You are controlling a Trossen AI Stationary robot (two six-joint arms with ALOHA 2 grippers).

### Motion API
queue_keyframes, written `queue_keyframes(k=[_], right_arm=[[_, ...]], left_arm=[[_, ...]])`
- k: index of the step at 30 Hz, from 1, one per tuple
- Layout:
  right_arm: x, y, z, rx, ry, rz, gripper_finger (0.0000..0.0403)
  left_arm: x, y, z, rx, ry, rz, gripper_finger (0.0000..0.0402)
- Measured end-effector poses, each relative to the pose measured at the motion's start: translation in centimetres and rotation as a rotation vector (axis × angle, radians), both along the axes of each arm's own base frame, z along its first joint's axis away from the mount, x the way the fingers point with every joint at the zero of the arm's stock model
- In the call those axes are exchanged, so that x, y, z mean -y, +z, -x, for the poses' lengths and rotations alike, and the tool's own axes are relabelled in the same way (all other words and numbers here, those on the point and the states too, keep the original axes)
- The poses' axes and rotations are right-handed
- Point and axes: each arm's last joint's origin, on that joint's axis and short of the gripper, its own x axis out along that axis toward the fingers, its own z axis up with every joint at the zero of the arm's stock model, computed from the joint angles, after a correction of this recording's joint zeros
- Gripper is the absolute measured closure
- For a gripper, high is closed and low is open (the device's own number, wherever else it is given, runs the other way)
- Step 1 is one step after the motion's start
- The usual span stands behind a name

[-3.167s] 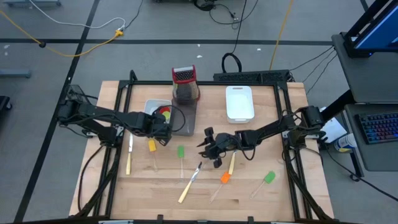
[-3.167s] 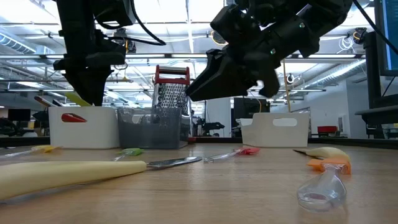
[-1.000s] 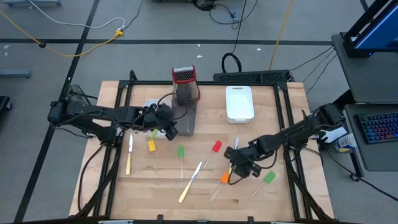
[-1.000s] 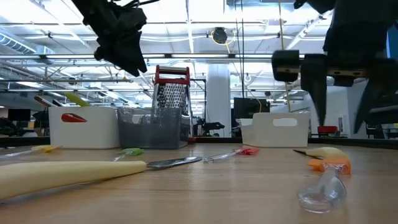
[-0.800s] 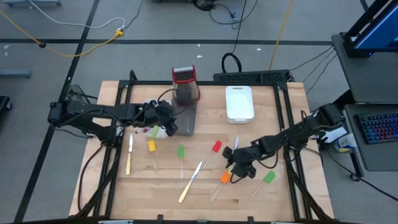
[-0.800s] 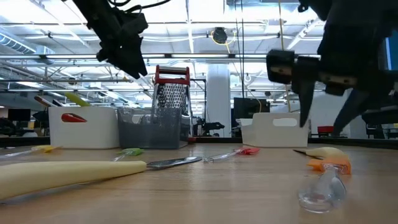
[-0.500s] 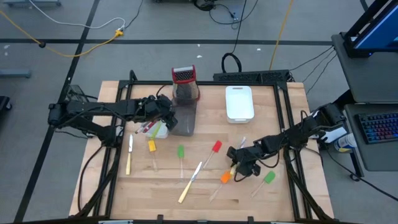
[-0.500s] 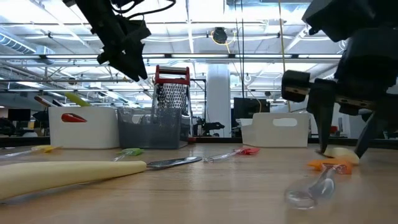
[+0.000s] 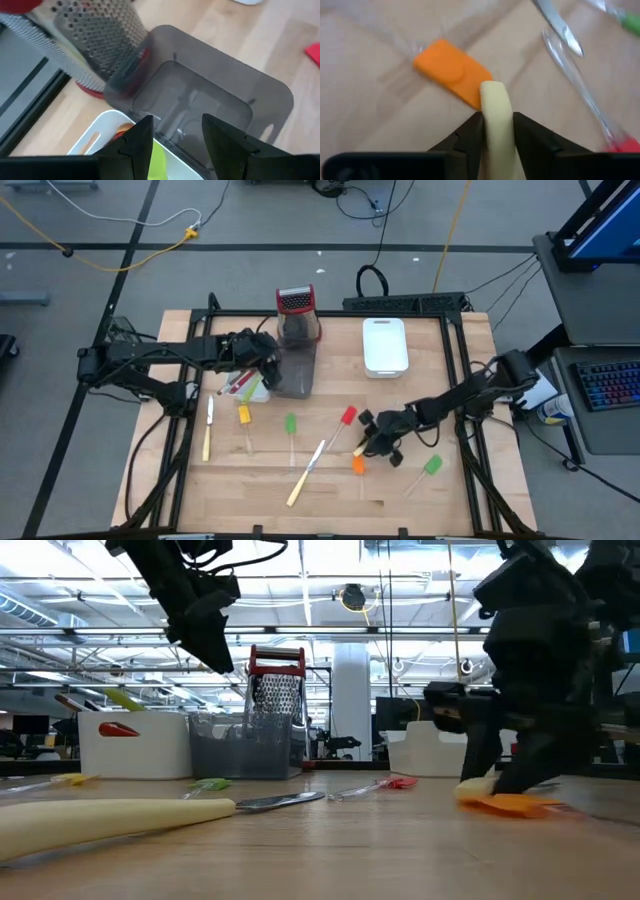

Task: Pick & Place Kitchen Items
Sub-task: Put the right yellow knife into the right white bin

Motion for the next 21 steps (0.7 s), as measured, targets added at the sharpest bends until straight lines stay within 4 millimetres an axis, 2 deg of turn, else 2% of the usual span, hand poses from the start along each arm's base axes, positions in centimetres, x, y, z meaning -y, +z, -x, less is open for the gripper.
queue_keyframes(k=[3, 5, 9, 15, 21], right_arm=[[-0.1, -1.4, 0.0, -0.027, 0.033, 0.013, 0.033], [0.2, -1.7, -0.4, -0.025, -0.036, -0.025, 0.0331], [0.9, -0.6, -1.3, 0.075, -0.206, -0.077, 0.0328], [2.7, 3.1, -2.2, 0.335, -0.41, 0.046, 0.0323], [4.6, 7.7, -2.0, 0.57, -0.504, 0.22, 0.0325]], left_arm=[[0.1, 0.0, 0.0, -0.008, -0.021, -0.007, 0.0227], [0.1, 0.0, 0.0, -0.01, -0.025, -0.009, 0.0227], [0.1, 0.0, 0.0, -0.014, -0.035, -0.011, 0.0227], [0.1, 0.0, 0.0, -0.015, -0.047, -0.01, 0.0227], [0.1, 0.0, -0.1, -0.012, -0.048, -0.009, 0.0227]])
